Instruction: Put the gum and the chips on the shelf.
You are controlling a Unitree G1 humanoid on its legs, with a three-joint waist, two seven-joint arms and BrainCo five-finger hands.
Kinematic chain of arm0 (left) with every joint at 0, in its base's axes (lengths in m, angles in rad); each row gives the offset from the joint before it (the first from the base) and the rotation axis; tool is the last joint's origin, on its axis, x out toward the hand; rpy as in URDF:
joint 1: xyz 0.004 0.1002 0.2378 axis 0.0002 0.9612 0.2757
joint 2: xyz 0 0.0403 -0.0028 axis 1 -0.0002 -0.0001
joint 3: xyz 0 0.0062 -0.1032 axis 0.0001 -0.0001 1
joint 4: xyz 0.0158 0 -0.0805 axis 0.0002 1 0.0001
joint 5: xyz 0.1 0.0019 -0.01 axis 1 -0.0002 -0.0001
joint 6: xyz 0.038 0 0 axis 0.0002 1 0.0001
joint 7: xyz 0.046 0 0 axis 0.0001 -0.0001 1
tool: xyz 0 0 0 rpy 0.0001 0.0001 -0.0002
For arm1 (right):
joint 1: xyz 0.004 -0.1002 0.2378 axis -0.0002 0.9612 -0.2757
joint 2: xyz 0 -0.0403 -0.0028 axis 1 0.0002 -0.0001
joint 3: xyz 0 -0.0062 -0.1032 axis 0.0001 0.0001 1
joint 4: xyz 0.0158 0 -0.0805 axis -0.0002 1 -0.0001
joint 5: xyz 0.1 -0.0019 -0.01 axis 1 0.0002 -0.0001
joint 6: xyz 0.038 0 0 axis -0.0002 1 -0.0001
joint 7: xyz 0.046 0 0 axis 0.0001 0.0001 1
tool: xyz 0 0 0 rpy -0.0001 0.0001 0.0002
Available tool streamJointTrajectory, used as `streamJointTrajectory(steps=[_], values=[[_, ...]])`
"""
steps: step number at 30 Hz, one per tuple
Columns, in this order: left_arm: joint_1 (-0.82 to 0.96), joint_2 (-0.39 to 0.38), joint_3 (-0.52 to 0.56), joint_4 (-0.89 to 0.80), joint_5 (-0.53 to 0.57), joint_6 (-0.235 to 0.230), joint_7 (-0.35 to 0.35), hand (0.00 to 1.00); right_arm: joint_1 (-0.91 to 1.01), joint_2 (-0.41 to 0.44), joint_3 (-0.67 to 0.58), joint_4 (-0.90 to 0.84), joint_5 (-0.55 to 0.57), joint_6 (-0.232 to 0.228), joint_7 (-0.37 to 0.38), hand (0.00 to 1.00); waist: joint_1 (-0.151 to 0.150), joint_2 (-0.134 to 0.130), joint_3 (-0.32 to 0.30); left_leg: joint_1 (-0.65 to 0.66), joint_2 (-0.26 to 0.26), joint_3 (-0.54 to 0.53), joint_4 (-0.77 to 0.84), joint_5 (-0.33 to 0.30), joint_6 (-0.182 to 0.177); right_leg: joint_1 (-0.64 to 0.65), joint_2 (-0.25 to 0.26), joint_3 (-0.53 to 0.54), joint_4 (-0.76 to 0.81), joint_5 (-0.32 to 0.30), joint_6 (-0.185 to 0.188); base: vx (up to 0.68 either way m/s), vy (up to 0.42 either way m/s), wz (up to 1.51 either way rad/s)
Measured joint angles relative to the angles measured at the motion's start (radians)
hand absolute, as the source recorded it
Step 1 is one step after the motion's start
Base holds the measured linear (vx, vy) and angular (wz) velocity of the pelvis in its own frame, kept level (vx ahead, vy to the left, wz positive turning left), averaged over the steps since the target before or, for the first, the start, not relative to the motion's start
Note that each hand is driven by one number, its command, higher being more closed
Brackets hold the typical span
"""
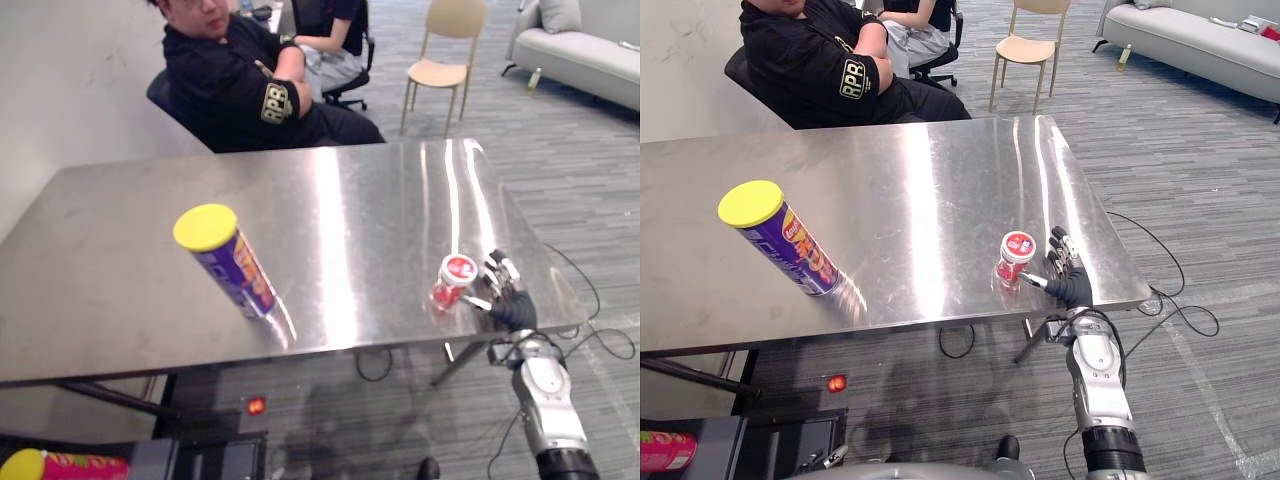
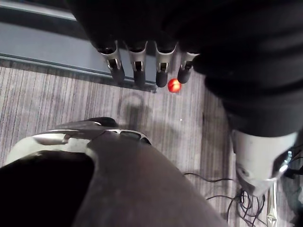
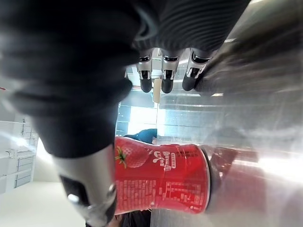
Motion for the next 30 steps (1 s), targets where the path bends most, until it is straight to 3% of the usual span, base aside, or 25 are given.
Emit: streamJointTrajectory(steps=[16, 28, 29, 30], values=[[-0.001, 0.000, -0.001, -0.002, 0.001, 0.000, 0.004, 0.00, -0.051, 0.000, 0.022, 0.029, -0.027, 0.000, -0.002, 0.00, 0.003, 0.000, 0.012, 0.001, -0.001, -0.006, -0.003, 0.000, 0.000, 0.009, 0.003, -0.007, -0.011, 0.002, -0.001, 0.00, 0.000, 0.00], [-0.002, 0.000, -0.001, -0.006, 0.001, 0.000, 0.016, 0.00, -0.080, 0.000, 0.068, 0.036, -0.027, 0.000, -0.005, 0.00, 0.022, -0.007, 0.024, 0.000, -0.007, -0.024, -0.018, 0.008, 0.002, 0.013, 0.001, -0.023, -0.012, 0.002, -0.001, 0.00, 0.001, 0.03], [-0.002, 0.001, -0.001, -0.007, 0.001, 0.000, 0.017, 0.00, -0.089, 0.000, 0.087, 0.036, -0.027, 0.001, -0.004, 1.00, 0.023, -0.010, 0.028, 0.000, -0.007, -0.025, -0.019, 0.009, 0.002, 0.013, 0.001, -0.023, -0.012, 0.002, -0.001, 0.00, 0.000, 0.00], [-0.002, 0.001, -0.001, -0.007, 0.001, 0.000, 0.018, 0.00, -0.090, 0.000, 0.093, 0.036, -0.027, 0.001, -0.004, 1.00, 0.023, -0.010, 0.028, 0.000, -0.007, -0.025, -0.020, 0.009, 0.002, 0.013, 0.000, -0.023, -0.012, 0.002, -0.001, 0.00, 0.000, 0.00]])
